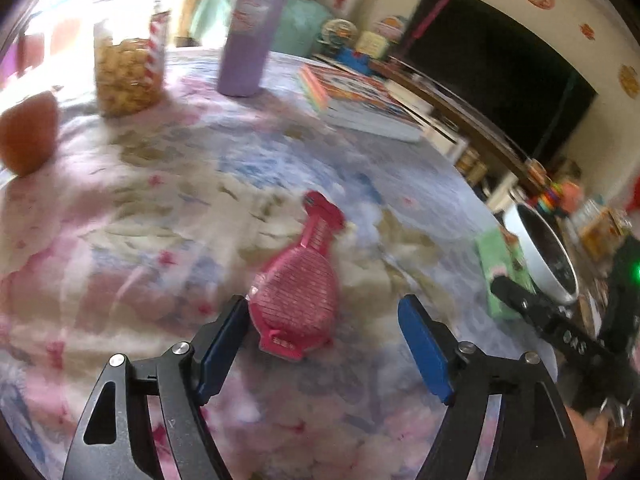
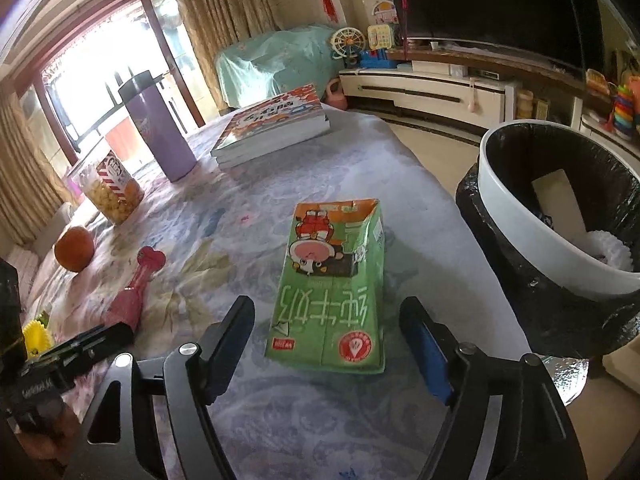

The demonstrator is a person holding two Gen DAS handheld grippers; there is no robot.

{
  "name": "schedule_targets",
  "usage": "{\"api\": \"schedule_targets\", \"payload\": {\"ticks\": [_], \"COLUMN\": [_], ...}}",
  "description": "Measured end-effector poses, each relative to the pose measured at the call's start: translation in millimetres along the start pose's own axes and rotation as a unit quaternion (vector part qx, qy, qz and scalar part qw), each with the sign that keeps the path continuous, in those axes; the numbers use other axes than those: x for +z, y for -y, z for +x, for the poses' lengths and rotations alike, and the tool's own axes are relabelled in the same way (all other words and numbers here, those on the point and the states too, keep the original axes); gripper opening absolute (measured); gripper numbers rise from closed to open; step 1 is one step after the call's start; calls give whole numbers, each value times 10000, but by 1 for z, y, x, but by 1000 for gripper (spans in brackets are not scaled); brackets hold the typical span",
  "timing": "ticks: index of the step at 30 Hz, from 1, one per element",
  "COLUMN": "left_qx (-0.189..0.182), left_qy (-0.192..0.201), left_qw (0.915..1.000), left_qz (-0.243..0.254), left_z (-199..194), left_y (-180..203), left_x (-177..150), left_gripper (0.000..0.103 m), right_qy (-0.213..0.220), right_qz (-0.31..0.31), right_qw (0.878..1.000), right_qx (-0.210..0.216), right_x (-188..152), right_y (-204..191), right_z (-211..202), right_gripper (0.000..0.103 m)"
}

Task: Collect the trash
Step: 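Grasp the pink brush with the left gripper while the right gripper grasps the green milk carton, then carry the pink brush and green carton over the trash bin with both grippers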

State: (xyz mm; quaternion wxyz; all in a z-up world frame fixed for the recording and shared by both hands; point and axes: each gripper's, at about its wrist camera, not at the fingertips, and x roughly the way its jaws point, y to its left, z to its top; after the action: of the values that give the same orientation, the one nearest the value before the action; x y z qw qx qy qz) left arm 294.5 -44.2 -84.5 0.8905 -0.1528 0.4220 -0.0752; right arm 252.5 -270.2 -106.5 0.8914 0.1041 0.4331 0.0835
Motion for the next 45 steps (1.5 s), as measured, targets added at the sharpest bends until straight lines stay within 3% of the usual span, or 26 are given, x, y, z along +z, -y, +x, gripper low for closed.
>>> {"api": "schedule_targets", "payload": {"ticks": [7,9,11,12,14,24,32,45], "left_qx": [702,793,874,866,791,437,40,-230], "left_qy": [-36,-25,-1,21,36,-2,-21,-15], "left_qw": [9958,9942,9931,9933,9941,9959,9955,9893], "left_qz": [592,732,782,771,744,792,942,1443], "left_z": [19,24,25,25,24,-2,-17,-27], "left_y": [22,28,27,26,24,41,77,137], "left_x": [1,3,5,6,6,-14,-26,-35], "left_gripper": [76,68,46,45,45,44,44,44], "right_qy": [-34,-18,-13,-11,-45,106,194,629], "right_qz": [12,67,77,58,-6,21,36,275], "right_qw": [9999,9998,9998,9999,9998,9976,9968,9951], "right_qx": [102,175,172,160,192,688,768,715], "right_x": [0,0,0,0,0,-5,-10,-6], "right_y": [1,4,4,4,2,13,33,73], "right_z": [2,1,1,1,0,-29,-56,-103], "right_gripper": [78,78,76,75,58,57,57,57]}}
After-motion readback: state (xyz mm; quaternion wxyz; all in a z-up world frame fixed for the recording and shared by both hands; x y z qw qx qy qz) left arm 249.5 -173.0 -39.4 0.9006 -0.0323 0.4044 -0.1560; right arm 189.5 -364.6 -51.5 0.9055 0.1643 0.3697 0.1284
